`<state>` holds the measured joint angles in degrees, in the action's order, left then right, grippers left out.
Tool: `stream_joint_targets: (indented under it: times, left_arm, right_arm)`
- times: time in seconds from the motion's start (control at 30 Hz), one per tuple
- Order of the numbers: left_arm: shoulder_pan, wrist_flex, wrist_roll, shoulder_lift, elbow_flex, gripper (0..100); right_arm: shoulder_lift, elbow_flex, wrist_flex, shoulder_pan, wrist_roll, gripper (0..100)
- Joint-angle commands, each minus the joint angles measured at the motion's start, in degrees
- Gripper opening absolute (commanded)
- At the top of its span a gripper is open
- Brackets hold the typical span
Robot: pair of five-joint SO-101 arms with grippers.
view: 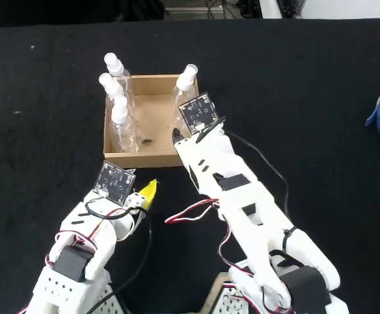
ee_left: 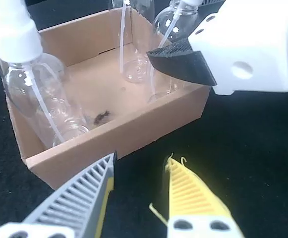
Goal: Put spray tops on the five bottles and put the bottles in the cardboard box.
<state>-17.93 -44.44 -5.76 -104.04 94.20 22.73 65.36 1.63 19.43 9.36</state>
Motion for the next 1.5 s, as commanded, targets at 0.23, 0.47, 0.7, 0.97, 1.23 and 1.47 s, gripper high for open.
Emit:
stream_joint_targets:
  times: [0.23,0.47,0.7,0.97,1.23,1.47]
  left_arm:
    - [0.48,0.0,0.09,-0.62,-2.15,3]
    - [0.4,0.0,0.09,-0.62,-2.15,3]
    - [0.31,0.0,0.09,-0.62,-2.15,3]
    - [0.13,0.0,0.09,-0.62,-2.15,3]
    - [0.13,0.0,0.09,-0.62,-2.15,3]
    - [0.13,0.0,0.09,-0.62,-2.15,3]
  right_arm:
    - [-6.64,-2.77,1.23,1.14,0.26,31.9]
    - [-4.62,-2.33,1.05,1.14,0.18,31.4]
    - [-4.53,-2.42,0.97,1.49,0.18,42.7]
    - [-4.18,-2.68,0.97,2.99,0.18,43.8]
    - [-1.63,-2.77,0.97,2.73,-1.49,44.0]
    - [-0.84,-2.77,0.97,2.81,-3.08,49.2]
